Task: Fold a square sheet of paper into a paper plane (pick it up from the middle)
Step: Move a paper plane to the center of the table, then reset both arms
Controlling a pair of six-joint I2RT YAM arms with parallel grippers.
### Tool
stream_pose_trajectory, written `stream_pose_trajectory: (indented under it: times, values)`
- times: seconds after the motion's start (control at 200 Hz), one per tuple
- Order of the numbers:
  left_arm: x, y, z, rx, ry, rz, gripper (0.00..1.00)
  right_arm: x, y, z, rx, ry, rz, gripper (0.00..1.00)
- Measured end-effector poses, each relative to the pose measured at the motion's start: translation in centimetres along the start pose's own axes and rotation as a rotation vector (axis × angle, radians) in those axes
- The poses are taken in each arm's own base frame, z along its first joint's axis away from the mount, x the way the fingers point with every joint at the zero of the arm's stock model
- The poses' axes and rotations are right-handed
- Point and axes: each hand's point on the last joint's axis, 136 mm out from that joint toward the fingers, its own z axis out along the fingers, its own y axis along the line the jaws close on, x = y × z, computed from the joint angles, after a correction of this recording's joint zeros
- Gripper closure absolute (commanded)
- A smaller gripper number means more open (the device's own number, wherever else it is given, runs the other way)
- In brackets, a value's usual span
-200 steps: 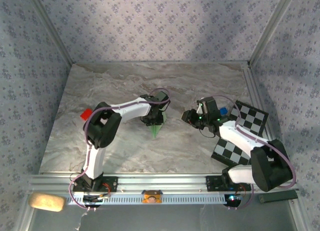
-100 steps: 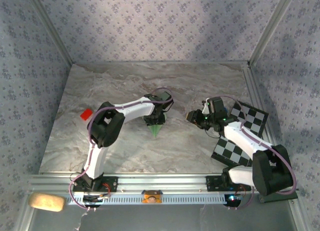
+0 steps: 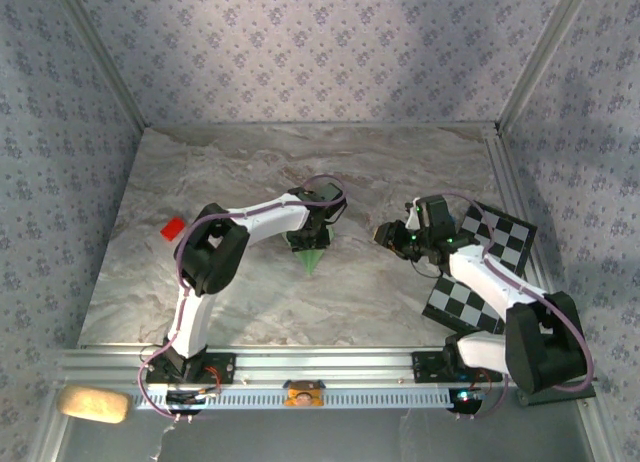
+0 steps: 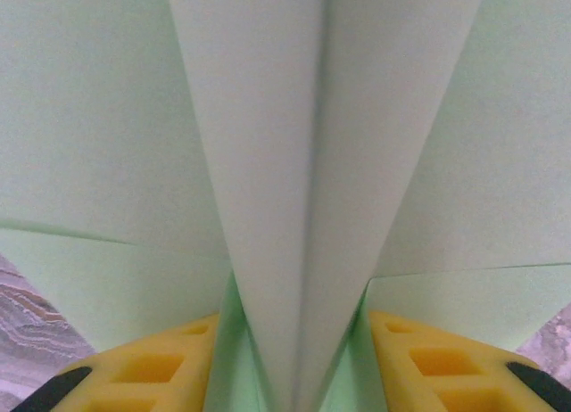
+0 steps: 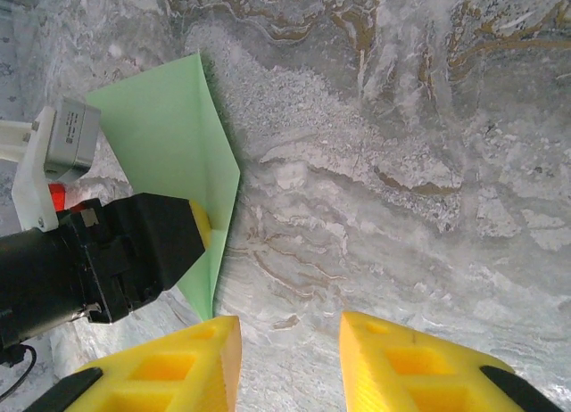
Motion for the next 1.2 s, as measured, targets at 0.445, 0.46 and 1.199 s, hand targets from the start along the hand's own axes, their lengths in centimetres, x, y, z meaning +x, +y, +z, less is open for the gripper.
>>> stream_pose_trajectory:
  times: [0.445, 0.46, 1.199]
  values:
    - [-1.2, 0.1, -4.3, 0.075, -0.077, -0.043, 0.50, -0.2, -0.4, -0.5, 0.019, -0.018, 0.003, 0.61]
    - [-1.2, 0.1, -4.5, 0.078, -0.079, -0.044, 0.50, -0.3, -0.5, -0.5, 0.025, -0.019, 0.004, 0.61]
    - [-7.4, 24.8, -10.4, -0.179, -0.659, -0.189, 0.00, -15.4, -9.7, -6.5, 0.703, -0.597, -0.461, 0.19]
